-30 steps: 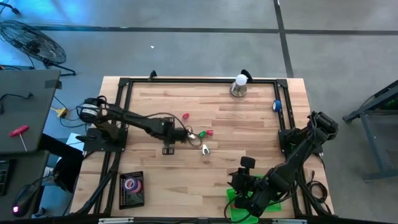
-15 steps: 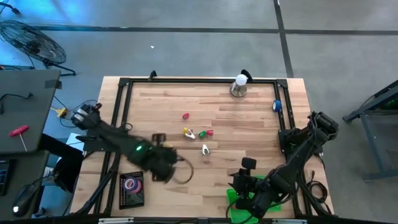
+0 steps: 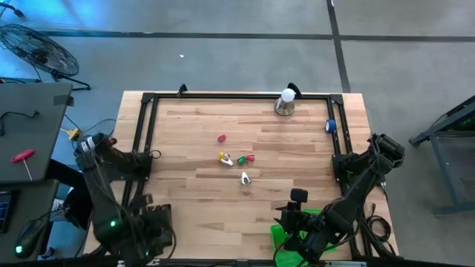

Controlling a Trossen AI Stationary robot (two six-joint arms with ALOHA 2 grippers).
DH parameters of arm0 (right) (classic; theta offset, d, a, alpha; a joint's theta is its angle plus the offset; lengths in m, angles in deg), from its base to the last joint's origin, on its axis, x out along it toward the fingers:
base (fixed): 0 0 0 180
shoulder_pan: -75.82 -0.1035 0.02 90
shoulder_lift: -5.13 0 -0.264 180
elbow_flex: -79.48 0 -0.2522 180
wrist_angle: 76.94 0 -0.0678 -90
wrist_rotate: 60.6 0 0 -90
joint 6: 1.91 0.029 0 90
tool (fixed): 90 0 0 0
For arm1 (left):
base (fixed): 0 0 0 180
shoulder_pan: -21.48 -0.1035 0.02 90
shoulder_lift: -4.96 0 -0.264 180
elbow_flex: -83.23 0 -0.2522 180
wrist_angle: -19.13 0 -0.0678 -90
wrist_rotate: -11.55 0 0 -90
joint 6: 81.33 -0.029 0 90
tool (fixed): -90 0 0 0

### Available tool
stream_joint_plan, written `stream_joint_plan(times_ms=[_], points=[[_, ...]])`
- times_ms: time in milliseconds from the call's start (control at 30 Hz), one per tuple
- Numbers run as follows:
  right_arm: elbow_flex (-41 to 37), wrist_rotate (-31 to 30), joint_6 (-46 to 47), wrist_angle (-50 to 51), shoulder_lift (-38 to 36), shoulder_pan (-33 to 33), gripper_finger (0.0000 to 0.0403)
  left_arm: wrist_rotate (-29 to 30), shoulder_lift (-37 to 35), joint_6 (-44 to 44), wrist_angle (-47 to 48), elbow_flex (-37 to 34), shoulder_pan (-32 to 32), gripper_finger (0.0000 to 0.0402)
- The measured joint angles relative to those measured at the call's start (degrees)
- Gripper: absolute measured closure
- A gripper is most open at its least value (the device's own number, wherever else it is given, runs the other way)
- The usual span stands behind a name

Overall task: Pick and place Stapler, Stapler remover, tape
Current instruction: Put the yellow tape into the black bin

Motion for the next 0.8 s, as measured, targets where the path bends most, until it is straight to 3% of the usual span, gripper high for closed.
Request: stream_joint_plan(times_ms=[467, 667, 800], points=[[0.0, 0.47, -4.79, -0.09, 0.0, 2.1, 0.0265, -4.0, 1.09, 6.93, -25.87, -16.17, 6.07, 0.0364], [0.0, 0.74, -5.14, -0.05, 0.0, 2.93, 0.0265, -8.69, 1.09, 8.96, -29.15, -19.51, 5.9, 0.0284], [0.0, 0.74, -5.76, -0.04, 0.0, 2.94, 0.0265, -8.66, 1.09, 8.94, -29.13, -20.68, 5.9, 0.0252]])
